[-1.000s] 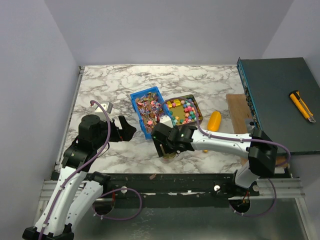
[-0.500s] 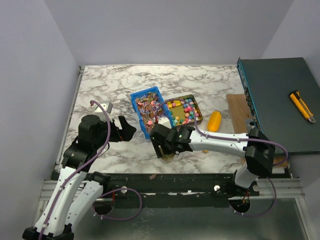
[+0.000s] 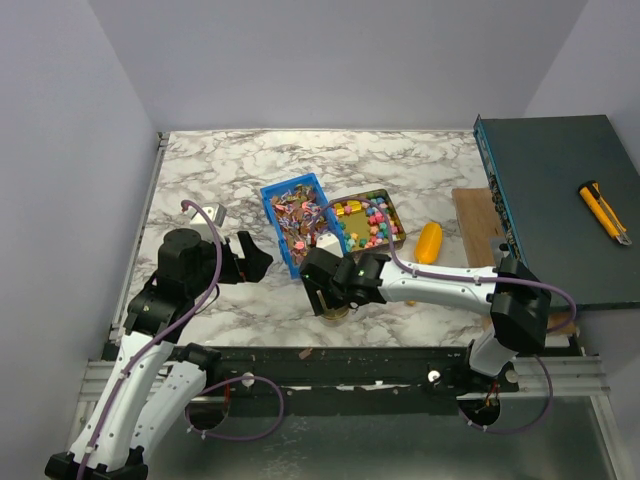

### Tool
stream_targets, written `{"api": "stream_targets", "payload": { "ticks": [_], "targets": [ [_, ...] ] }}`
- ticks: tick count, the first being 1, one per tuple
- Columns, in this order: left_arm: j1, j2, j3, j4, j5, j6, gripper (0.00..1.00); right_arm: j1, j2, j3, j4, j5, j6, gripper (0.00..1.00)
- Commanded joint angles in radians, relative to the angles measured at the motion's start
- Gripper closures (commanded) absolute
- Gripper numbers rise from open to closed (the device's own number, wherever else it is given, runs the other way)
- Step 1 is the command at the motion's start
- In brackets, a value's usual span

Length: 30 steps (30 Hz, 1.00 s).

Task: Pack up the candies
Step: Close the bottle lid on the packing bottle.

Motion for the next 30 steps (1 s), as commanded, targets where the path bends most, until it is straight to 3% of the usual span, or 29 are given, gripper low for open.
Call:
{"api": "stream_targets", "payload": {
  "ticks": [1, 23, 30],
  "targets": [
    [0.004, 0.005, -0.009, -0.009, -0.005, 0.010, 0.01, 0.007, -0.007, -0.032, -0.024, 0.016, 0.025, 0.38],
    [0.005, 0.003, -0.009, -0.010, -0.012, 0.010, 0.01, 0.010, -0.042, -0.056, -0.041, 0.088, 0.055, 0.38],
    [0.005, 0.005, -0.009, -0.010, -0.012, 0.010, 0.01, 0.015, -0.018, -0.073, 0.000, 0.049, 0.056, 0.37]
  ]
}}
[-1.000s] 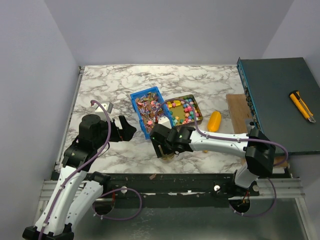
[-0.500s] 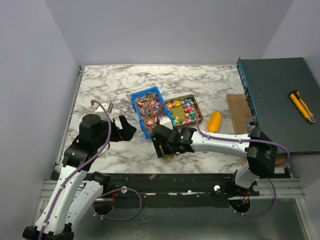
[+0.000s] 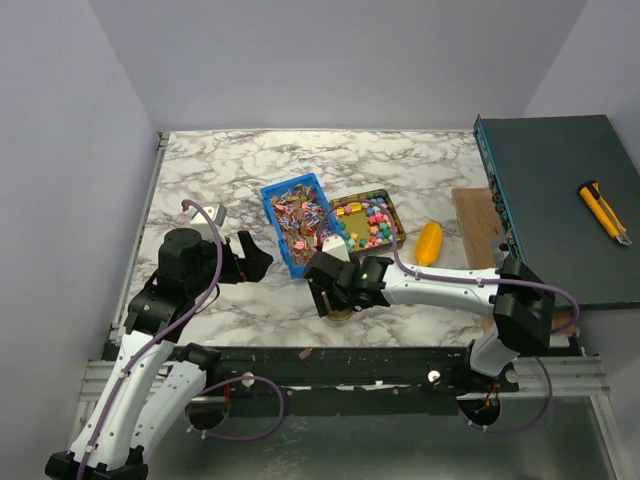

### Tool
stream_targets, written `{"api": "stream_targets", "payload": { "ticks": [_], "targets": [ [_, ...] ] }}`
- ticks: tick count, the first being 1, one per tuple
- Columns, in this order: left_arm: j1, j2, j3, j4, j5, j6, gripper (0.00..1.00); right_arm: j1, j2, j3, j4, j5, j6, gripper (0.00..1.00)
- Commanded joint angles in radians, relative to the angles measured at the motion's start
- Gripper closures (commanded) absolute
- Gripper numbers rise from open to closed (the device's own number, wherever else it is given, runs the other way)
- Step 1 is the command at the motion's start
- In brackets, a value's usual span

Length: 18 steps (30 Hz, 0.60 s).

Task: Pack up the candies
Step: Close the bottle lid on the packing bottle.

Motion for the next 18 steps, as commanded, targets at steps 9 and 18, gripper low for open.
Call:
{"api": "stream_targets", "payload": {
  "ticks": [9, 18],
  "targets": [
    [0.005, -0.002, -0.010, -0.010, -0.015, 0.010, 0.01, 0.017, 0.011, -0.112, 0.065, -0.031, 0.042, 0.37],
    [0.005, 0.001, -0.010, -0.010, -0.014, 0.010, 0.01, 0.018, -0.008, -0.112, 0.063, -0.016, 0.046, 0.26]
  ]
}}
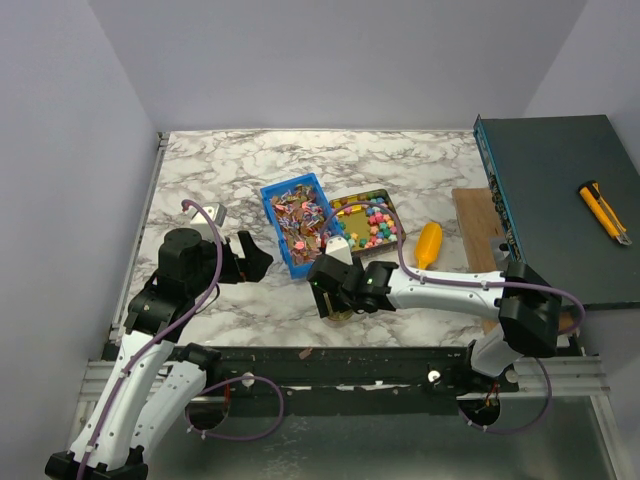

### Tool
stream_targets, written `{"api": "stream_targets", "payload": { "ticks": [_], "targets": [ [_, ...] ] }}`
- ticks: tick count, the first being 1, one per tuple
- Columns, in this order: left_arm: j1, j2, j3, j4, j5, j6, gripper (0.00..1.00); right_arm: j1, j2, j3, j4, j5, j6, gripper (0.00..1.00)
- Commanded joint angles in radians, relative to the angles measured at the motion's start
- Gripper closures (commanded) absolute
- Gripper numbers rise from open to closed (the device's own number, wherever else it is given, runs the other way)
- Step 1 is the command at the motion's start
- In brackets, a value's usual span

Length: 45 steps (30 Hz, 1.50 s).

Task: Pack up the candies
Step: Close the bottle lid on the packing bottle.

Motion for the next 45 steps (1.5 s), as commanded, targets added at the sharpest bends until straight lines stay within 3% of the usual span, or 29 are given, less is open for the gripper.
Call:
{"api": "stream_targets", "payload": {
  "ticks": [1, 8, 12, 35, 45],
  "targets": [
    [0.005, 0.002, -0.010, -0.010, -0.014, 0.010, 0.01, 0.011, 0.024, -0.039, -0.020, -0.014, 0.033, 0.24],
    [0.005, 0.000, -0.010, -0.011, -0.015, 0.010, 0.01, 0.011, 0.035, -0.022, -0.027, -0.007, 0.028, 0.13],
    [0.005, 0.001, -0.010, -0.011, -0.014, 0.010, 0.01, 0.011, 0.034, -0.017, -0.027, -0.011, 0.030, 0.00],
    [-0.006, -0.004, -0.021, 0.007, 0.035, 0.020, 0.01, 0.011, -0.150, 0.013, -0.041, -0.036, -0.009, 0.00],
    [-0.185, -0.068, -0.053, 0.021, -0.041, -0.078, 0.01, 0.011, -0.298, -0.072, -0.046, 0.050, -0.002, 0.00]
  ]
}}
